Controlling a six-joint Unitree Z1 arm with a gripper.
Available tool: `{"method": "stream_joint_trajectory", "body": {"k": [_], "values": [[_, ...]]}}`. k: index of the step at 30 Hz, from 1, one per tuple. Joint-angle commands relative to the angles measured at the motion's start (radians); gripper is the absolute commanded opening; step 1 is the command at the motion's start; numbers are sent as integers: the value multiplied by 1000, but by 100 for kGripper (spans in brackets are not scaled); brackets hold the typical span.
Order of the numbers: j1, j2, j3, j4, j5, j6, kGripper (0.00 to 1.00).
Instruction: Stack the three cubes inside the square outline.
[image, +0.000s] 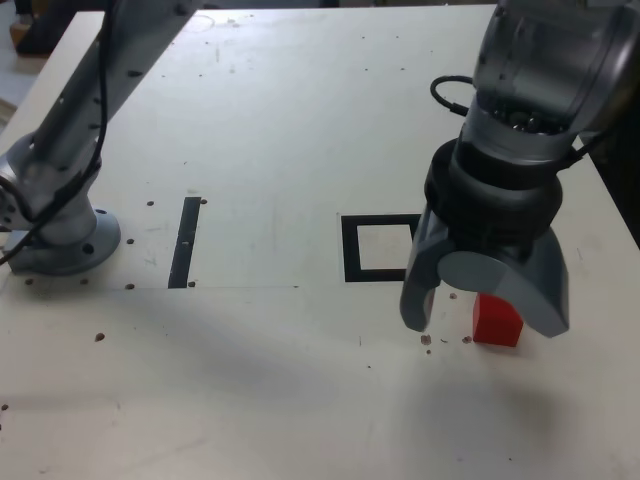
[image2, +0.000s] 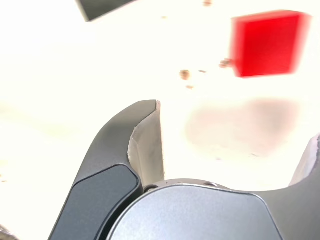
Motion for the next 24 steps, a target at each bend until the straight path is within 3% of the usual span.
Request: {"method": "stream_joint_trajectory", "body": {"k": [1, 8, 24], "values": [[4, 11, -17, 20, 7, 4, 100], [19, 44, -44, 25, 27, 9, 100], [58, 191, -107, 24, 23, 34, 96]]}}
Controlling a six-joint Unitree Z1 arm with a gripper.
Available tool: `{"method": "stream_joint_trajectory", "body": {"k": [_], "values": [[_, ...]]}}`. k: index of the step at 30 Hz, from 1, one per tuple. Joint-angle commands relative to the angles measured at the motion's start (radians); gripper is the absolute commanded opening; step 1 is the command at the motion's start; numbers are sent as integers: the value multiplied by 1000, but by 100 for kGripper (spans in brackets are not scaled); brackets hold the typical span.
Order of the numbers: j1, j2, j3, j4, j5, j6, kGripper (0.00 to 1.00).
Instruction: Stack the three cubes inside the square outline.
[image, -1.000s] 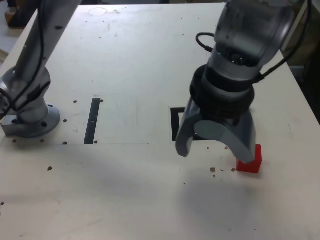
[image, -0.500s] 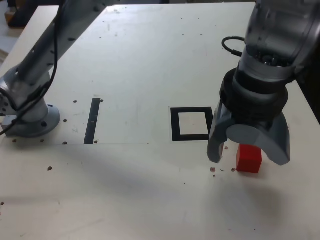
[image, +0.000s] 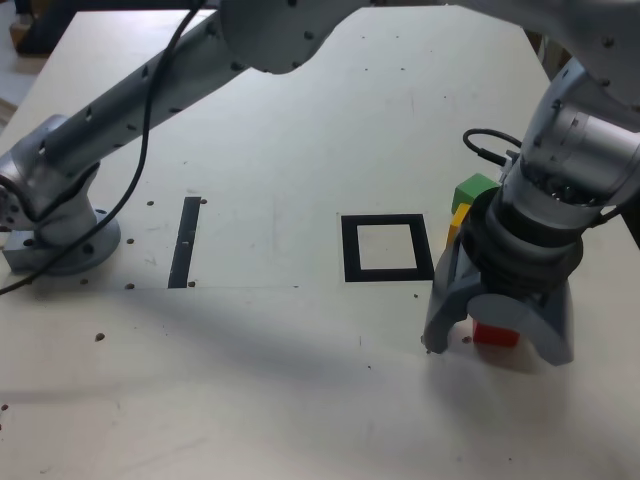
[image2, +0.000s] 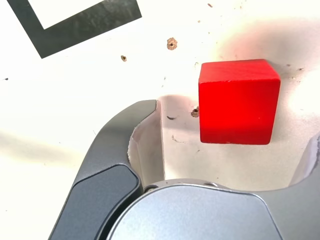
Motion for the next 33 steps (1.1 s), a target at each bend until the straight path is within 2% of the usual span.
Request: {"method": "stream_joint_trajectory", "body": {"k": [1, 4, 6, 13, 16, 19, 33], "values": [[8, 17, -12, 14, 2, 5, 94], [12, 20, -17, 14, 5, 6, 87], [16, 22, -19, 14, 5, 6, 79], [22, 30, -38, 14, 20, 5, 43], [22, 29, -50, 15, 31, 5, 32], [21, 29, -55, 16, 34, 5, 29], [20, 19, -39, 16, 30, 5, 29]]}}
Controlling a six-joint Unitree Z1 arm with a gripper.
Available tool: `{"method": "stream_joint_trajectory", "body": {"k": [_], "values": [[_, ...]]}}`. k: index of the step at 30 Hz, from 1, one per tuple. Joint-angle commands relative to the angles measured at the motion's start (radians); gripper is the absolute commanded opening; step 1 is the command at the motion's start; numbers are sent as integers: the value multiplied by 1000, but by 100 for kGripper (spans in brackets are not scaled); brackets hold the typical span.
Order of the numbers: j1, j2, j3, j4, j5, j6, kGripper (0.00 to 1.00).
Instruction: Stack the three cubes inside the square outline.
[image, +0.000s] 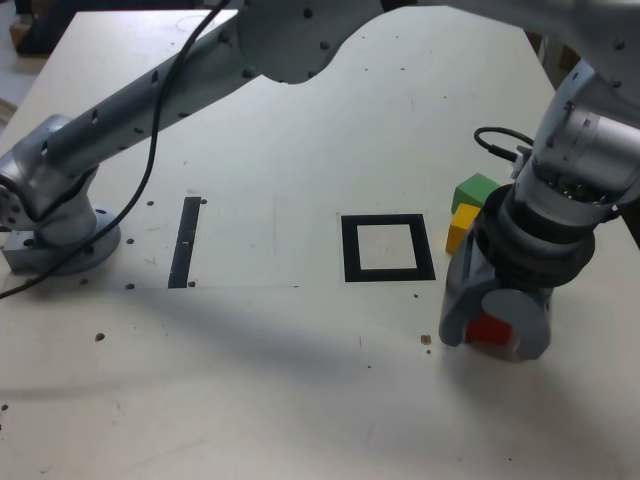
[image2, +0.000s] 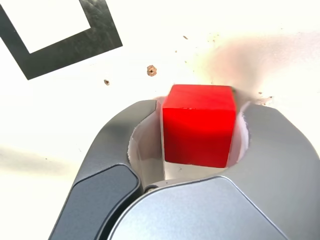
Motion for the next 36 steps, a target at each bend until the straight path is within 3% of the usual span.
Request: {"method": "stream_joint_trajectory", "body": {"k": [1, 6, 16, 28, 36], "values": [[-1, -12, 10, 16, -2, 0, 29], [-4, -73, 58, 16, -2, -12, 29], [0, -289, 271, 15, 19, -78, 29], [122, -404, 418, -5, 19, -101, 29], [197, -462, 647, -172, -8, -122, 29]]}}
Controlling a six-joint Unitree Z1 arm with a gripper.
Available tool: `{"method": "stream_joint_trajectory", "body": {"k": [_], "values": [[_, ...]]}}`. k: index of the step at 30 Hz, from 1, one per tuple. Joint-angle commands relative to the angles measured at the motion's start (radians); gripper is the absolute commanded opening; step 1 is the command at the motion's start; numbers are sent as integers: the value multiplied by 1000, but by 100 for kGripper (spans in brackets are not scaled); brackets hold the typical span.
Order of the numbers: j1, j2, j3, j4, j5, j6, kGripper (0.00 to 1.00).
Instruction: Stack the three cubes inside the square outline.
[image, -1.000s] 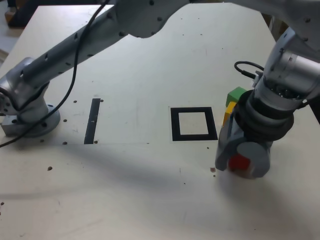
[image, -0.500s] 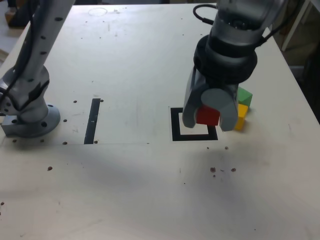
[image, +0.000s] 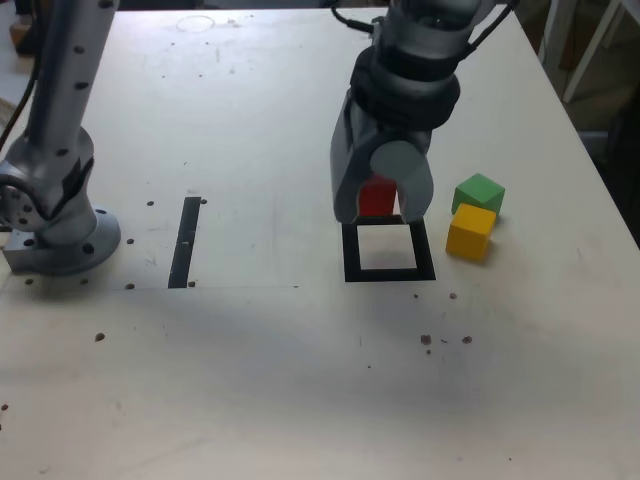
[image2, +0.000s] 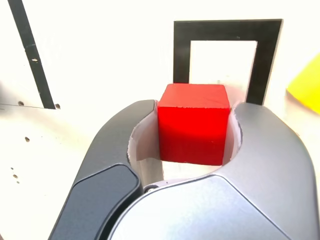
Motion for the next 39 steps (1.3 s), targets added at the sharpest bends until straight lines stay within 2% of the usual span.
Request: {"method": "stream_joint_trajectory", "body": {"k": [1, 10, 39], "values": [[16, -20, 57, -55, -11, -1, 29], [30, -13, 117, -142, -22, 7, 29], [44, 57, 164, -220, -62, 63, 29]]}}
